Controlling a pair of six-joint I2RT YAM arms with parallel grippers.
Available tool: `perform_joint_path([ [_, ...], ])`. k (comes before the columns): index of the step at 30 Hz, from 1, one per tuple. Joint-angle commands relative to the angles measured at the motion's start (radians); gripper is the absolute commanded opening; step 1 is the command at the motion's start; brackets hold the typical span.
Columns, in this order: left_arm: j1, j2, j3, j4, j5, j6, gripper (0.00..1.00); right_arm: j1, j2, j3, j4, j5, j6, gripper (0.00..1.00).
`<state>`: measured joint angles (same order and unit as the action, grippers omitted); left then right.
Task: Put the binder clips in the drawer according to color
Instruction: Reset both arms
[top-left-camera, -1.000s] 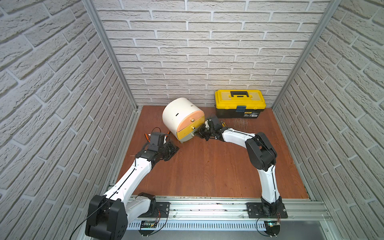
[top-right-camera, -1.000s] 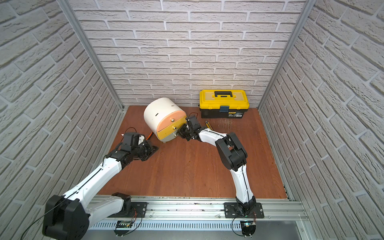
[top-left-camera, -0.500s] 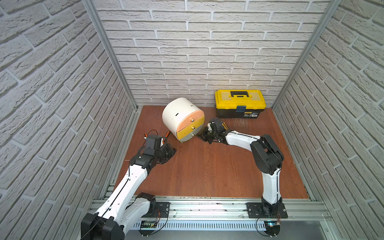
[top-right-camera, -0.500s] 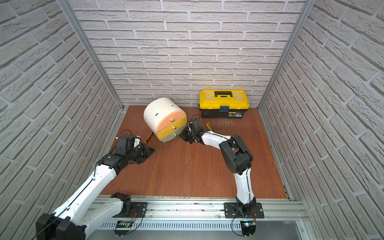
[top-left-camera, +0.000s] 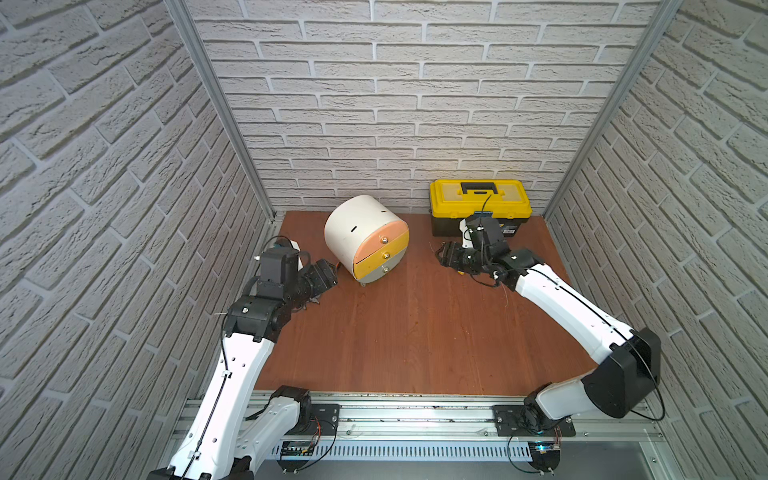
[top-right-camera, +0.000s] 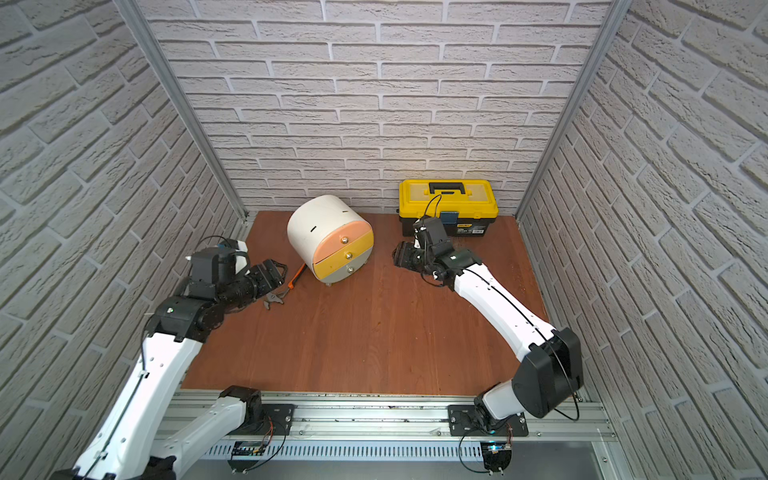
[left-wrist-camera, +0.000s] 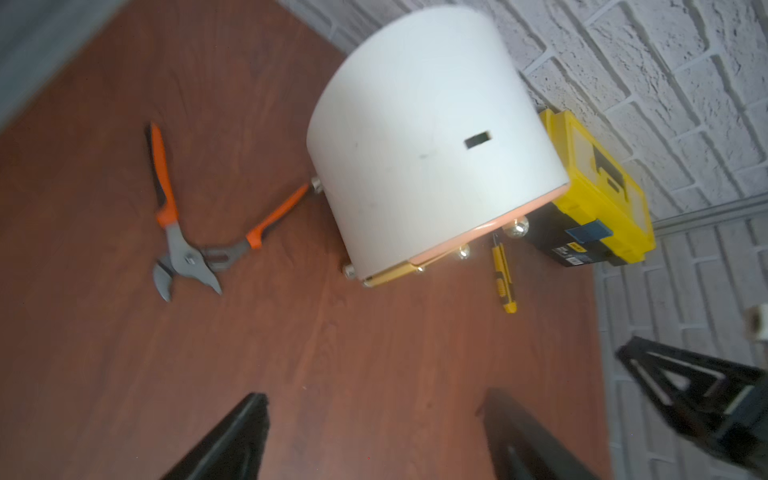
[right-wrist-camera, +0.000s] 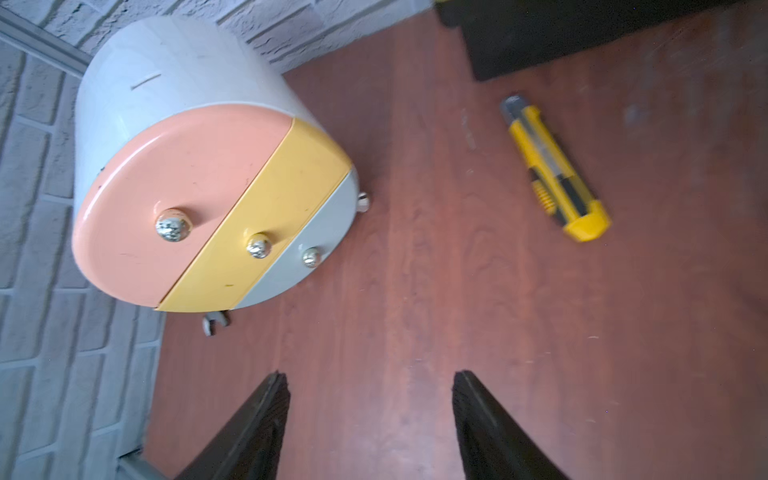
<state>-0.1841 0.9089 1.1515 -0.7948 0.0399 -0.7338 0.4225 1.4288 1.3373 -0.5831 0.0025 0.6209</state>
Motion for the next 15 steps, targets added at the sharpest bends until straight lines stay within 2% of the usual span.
perform_joint_path([
  [1, 0.006, -0.030, 0.069, -0.009, -0.181, 0.198, 0.99, -0.024, -0.096, 0.016, -0.121, 0.195, -0.196, 0.69],
  [4, 0.006, -0.048, 0.104, 0.025, -0.277, 0.269, 0.98, -0.045, -0.191, 0.000, -0.089, 0.319, -0.258, 0.74],
  [7, 0.007, -0.068, 0.113, 0.074, -0.344, 0.345, 0.98, -0.048, -0.270, -0.015, -0.035, 0.466, -0.325, 0.82],
  [8, 0.006, -0.082, 0.093, 0.098, -0.375, 0.352, 0.99, -0.048, -0.293, -0.022, -0.015, 0.491, -0.358, 0.88],
  [10, 0.006, -0.129, 0.008, 0.171, -0.399, 0.343, 0.98, -0.048, -0.335, -0.061, 0.073, 0.499, -0.444, 0.94],
  [11, 0.006, -0.166, -0.043, 0.237, -0.399, 0.385, 0.99, -0.048, -0.351, -0.069, 0.092, 0.501, -0.473, 0.99],
  [14, 0.006, -0.289, -0.187, 0.392, -0.359, 0.528, 0.98, -0.048, -0.360, -0.063, 0.092, 0.495, -0.518, 1.00],
  [15, 0.006, -0.318, -0.234, 0.435, -0.381, 0.545, 0.98, -0.049, -0.356, -0.074, 0.088, 0.497, -0.515, 0.99],
])
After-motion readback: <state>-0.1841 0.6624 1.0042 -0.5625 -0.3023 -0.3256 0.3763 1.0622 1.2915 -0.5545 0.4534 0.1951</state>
